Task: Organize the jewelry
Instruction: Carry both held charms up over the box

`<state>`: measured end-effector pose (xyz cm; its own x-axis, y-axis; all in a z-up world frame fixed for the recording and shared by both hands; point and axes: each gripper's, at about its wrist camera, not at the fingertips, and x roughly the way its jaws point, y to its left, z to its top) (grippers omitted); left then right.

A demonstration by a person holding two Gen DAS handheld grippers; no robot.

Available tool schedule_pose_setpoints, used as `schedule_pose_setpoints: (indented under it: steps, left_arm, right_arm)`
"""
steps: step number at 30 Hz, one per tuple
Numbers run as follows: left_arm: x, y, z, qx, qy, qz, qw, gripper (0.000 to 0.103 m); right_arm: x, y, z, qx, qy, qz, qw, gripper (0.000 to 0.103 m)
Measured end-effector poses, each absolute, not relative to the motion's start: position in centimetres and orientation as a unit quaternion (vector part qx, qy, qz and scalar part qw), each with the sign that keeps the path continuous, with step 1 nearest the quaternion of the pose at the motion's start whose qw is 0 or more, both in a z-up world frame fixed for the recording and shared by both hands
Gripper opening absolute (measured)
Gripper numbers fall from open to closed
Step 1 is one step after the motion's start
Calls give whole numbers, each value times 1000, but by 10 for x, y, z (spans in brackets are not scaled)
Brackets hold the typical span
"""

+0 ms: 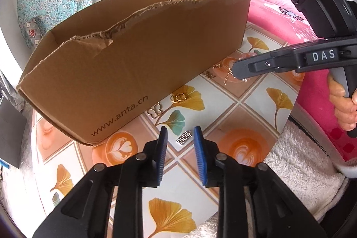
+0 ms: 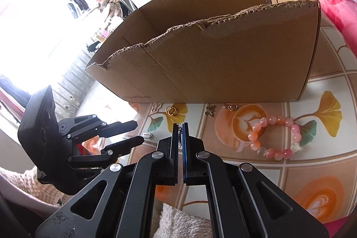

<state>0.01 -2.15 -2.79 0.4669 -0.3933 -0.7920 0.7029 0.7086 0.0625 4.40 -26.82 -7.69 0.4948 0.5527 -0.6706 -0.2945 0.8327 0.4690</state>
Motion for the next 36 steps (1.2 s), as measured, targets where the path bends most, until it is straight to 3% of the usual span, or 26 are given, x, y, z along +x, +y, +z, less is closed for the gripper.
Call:
schedule_pose_setpoints:
  steps: [17,22,36]
  left_arm:
    - [4,-43,-31,233,432,-352,797,15]
    - [6,-59,-32,240,443,-338,795,5]
    - [5,-45,-21,203,434,-326,815,4]
  right_arm:
    - [48,-276,-83,159,440,249,848,1]
    - [49,-279,-82,159,436,252,849,1]
    - [37,-276,-69,154,420,260,856,1]
